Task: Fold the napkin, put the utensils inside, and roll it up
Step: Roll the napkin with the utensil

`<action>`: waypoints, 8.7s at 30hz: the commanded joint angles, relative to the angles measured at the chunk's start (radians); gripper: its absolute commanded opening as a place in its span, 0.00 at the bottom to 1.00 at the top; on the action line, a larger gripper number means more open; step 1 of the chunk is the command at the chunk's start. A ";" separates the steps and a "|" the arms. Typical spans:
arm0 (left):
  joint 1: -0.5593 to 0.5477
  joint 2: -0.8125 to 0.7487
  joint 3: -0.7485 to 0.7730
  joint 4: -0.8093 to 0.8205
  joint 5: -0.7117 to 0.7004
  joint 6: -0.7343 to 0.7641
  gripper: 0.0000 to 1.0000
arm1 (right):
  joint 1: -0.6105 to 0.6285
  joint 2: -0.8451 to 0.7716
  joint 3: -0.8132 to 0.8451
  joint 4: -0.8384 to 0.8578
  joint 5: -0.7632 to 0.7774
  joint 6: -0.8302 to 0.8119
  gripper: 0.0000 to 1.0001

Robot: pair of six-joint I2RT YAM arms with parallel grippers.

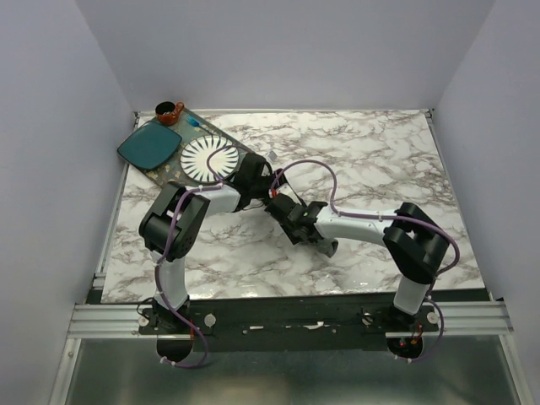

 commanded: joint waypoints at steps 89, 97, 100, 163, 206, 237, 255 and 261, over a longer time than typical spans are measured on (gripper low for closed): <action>0.036 0.035 0.004 0.069 0.078 -0.055 0.53 | -0.015 0.037 -0.013 0.043 -0.059 -0.011 0.41; 0.073 -0.042 0.087 -0.027 0.074 -0.009 0.54 | -0.154 -0.097 -0.157 0.193 -0.371 0.034 0.39; 0.073 -0.069 0.102 -0.049 0.075 0.000 0.54 | -0.254 -0.153 -0.219 0.258 -0.566 0.051 0.40; 0.025 0.104 0.035 0.063 0.062 -0.043 0.53 | -0.043 0.142 0.122 -0.068 0.106 0.041 0.72; 0.047 0.056 0.153 0.086 0.169 -0.112 0.57 | -0.363 -0.072 -0.168 0.204 -0.547 0.035 0.36; 0.028 0.171 0.110 0.074 0.101 -0.081 0.55 | -0.279 -0.106 0.010 -0.046 -0.297 -0.080 0.84; 0.033 0.168 0.117 0.066 0.112 -0.080 0.55 | -0.244 0.014 -0.025 0.089 -0.176 -0.026 0.74; 0.036 0.156 0.114 0.069 0.115 -0.084 0.55 | -0.244 0.060 -0.048 0.124 -0.183 -0.006 0.62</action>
